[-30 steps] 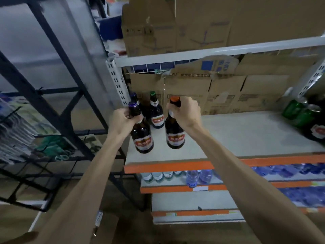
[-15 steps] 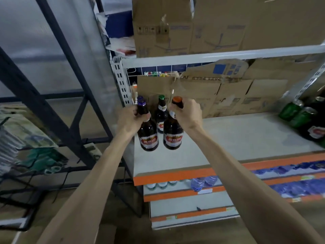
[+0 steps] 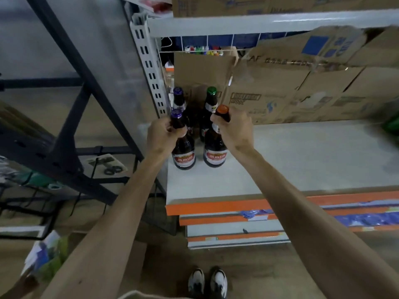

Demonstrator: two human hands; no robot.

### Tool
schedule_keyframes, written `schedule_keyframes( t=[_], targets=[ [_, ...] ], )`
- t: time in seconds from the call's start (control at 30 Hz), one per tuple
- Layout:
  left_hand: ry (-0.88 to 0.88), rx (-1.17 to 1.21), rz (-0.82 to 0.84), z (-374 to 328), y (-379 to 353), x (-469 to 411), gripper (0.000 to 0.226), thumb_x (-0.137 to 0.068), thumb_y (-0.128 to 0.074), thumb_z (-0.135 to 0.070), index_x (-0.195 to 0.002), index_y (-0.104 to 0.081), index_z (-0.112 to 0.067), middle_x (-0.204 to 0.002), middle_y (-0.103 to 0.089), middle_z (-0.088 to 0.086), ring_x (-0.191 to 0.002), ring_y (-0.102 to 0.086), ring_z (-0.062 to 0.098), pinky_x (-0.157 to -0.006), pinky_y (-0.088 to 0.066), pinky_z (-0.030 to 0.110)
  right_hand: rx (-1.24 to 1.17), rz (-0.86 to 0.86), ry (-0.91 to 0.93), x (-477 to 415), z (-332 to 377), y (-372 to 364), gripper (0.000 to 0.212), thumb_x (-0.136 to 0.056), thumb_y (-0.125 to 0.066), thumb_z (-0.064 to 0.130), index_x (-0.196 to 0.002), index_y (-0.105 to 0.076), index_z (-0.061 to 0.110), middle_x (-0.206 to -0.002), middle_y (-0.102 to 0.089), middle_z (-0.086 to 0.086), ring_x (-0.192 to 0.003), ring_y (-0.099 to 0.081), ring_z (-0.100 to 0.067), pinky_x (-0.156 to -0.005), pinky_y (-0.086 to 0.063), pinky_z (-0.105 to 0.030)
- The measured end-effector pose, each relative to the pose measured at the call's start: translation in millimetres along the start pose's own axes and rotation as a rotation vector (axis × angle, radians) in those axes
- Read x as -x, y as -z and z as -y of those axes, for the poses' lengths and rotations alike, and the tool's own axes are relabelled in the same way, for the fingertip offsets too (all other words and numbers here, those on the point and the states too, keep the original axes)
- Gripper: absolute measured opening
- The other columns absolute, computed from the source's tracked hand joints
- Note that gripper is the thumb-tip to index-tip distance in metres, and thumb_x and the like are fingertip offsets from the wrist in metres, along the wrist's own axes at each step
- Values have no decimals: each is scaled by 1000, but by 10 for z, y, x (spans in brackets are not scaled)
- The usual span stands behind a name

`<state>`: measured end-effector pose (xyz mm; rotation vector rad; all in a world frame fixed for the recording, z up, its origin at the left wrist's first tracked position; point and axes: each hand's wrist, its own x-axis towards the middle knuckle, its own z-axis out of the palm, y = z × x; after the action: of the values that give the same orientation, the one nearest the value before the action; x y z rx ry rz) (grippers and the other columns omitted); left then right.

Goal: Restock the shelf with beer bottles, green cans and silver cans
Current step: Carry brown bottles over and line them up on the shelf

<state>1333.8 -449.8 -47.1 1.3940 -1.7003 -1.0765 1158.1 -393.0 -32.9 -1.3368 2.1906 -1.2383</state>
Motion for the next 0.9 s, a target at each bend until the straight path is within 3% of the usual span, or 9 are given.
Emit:
schedule_keyframes(
  t=[0.07,0.27,0.4,0.63,0.73,0.83,0.9],
  targets=[
    [12,-2,-1,31,-18,-59,20,-81,-78,-17,-100,-72,-11,-95,-75,7,-91,-71,22,-86,-57,51,-21,6,-5,-22,-34,-49,27,-87,-67,35,-94,-62,9,-84,-64,-4,-79,-59,-24,-61,-36,-26],
    [-36,-7,16,66,-69,-121,22,-83,-76,-12,-104,-71,-8,-96,-74,9,-93,-70,25,-87,-56,49,-22,24,-15,-31,-64,-124,22,-89,-68,31,-85,-60,11,-73,-58,8,-75,-57,-17,-65,-41,-27],
    [-67,-18,19,81,-81,-117,19,-84,-74,-11,-102,-70,-8,-95,-72,7,-92,-69,24,-87,-57,47,-6,46,8,-19,-69,-155,22,-89,-67,31,-87,-58,12,-82,-62,0,-80,-58,-21,-72,-49,-35],
    [-88,-53,67,122,-4,-53,21,-86,-74,-20,-105,-69,-12,-98,-73,5,-95,-69,20,-89,-56,44,-13,109,34,95,-93,-81,33,-88,-69,31,-111,-59,10,-105,-66,-6,-98,-61,-26,-86,-51,-42],
    [-70,-59,116,96,77,-42,30,-84,-76,-16,-112,-67,-9,-108,-71,4,-102,-66,17,-91,-53,33,52,176,25,78,-81,-20,36,-87,-71,30,-114,-58,10,-103,-67,-8,-96,-63,-26,-86,-52,-42],
    [-103,-60,139,66,98,-30,42,-84,-76,-15,-124,-62,-12,-115,-66,-5,-105,-59,7,-85,-43,15,113,217,34,67,-75,-2,34,-88,-70,26,-113,-56,9,-106,-67,-9,-98,-63,-28,-86,-52,-43],
    [-115,-87,119,60,79,-48,43,-84,-76,-15,-123,-61,-13,-113,-65,-6,-102,-58,6,-84,-44,16,122,245,28,64,-60,-9,34,-88,-70,25,-114,-54,10,-109,-65,-9,-99,-62,-29,-87,-52,-45]
  ],
)
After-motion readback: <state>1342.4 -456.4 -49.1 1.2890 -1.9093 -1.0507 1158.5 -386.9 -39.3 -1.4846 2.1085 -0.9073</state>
